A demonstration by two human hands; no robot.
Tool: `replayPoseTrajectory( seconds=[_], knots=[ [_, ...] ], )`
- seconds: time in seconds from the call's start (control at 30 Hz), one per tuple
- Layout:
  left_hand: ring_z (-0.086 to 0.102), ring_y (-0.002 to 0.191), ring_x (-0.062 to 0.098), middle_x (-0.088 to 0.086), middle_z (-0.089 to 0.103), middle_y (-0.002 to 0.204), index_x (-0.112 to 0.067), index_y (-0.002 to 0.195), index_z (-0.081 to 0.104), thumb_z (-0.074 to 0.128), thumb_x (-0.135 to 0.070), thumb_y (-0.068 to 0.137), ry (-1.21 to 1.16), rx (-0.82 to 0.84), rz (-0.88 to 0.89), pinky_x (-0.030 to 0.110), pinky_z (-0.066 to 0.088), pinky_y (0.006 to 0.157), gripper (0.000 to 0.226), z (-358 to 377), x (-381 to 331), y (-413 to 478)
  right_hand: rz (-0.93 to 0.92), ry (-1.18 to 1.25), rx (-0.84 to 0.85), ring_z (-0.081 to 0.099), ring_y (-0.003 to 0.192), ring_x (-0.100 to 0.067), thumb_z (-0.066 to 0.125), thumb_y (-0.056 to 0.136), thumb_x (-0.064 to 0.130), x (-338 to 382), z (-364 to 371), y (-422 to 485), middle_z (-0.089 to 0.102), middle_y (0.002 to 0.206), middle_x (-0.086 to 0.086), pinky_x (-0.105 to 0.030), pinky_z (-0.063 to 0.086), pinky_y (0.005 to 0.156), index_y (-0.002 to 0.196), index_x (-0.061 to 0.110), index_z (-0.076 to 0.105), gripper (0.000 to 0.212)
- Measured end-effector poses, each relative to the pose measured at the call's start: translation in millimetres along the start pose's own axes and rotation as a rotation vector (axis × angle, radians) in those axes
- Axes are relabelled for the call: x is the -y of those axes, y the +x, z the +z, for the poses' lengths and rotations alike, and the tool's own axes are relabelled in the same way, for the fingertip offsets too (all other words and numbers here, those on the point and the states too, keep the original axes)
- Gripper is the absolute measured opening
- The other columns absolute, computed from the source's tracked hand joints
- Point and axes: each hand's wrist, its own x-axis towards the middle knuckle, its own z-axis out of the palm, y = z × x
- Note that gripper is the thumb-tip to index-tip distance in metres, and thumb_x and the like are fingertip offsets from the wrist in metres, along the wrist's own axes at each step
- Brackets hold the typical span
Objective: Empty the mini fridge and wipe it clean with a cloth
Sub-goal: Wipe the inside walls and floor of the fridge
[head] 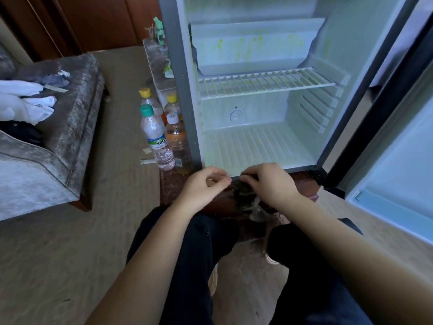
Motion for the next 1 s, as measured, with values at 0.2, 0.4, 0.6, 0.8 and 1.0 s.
replayPoseTrajectory(
  seconds=[0.2, 0.4, 0.6, 0.8, 1.0],
  knots=[
    [0.062, 0.085, 0.007, -0.013, 0.067, 0.087, -0.023, 0.097, 0.068, 0.072, -0.029, 0.086, 0.240, 0.083, 0.126, 0.019, 0.044, 0.071, 0.014, 18, -3, 2, -0.071, 0.122, -0.012, 0.065, 0.080, -0.020, 0.056, 0.094, 0.025, 13, -28, 7, 0.071, 0.083, 0.004, -0.030, 0.049, 0.069, 0.090, 0.024, 0.073, 0.017],
    [0.064, 0.088, 0.009, -0.012, 0.068, 0.083, -0.026, 0.080, 0.063, 0.066, -0.028, 0.091, 0.192, -0.066, 0.093, 0.027, 0.048, 0.078, 0.012, 20, -6, 7, 0.079, 0.305, -0.262, 0.060, 0.068, -0.014, 0.059, 0.094, 0.022, -4, -47, 11, 0.062, 0.070, 0.008, -0.024, 0.043, 0.067, 0.094, 0.015, 0.073, 0.016],
    [0.060, 0.102, 0.009, -0.004, 0.068, 0.102, -0.015, 0.101, 0.067, 0.067, -0.024, 0.091, 0.091, -0.105, 0.106, 0.018, 0.040, 0.085, 0.013, 15, -20, 8, 0.371, 0.639, -0.166, 0.069, 0.069, -0.017, 0.066, 0.090, 0.024, -30, -51, 6, 0.070, 0.087, 0.003, -0.031, 0.056, 0.073, 0.105, 0.017, 0.069, 0.017],
    [0.062, 0.097, 0.006, -0.005, 0.069, 0.102, -0.012, 0.103, 0.069, 0.066, -0.021, 0.092, 0.111, -0.060, 0.209, 0.007, 0.042, 0.079, 0.016, 22, -70, 17, 0.330, 0.483, -0.157, 0.048, 0.117, -0.015, 0.074, 0.082, 0.024, -35, -11, -28, 0.046, 0.125, 0.002, -0.022, 0.038, 0.099, 0.129, 0.018, 0.046, 0.055],
    [0.067, 0.095, 0.019, 0.005, 0.072, 0.095, -0.012, 0.096, 0.068, 0.062, -0.020, 0.095, -0.223, -0.019, 0.141, 0.034, 0.052, 0.088, 0.011, 38, -102, 20, 0.126, 0.456, -0.026, 0.040, 0.133, -0.015, 0.075, 0.079, 0.025, -36, 23, -49, 0.044, 0.140, -0.004, -0.022, 0.034, 0.106, 0.131, 0.019, 0.051, 0.058]
  ],
)
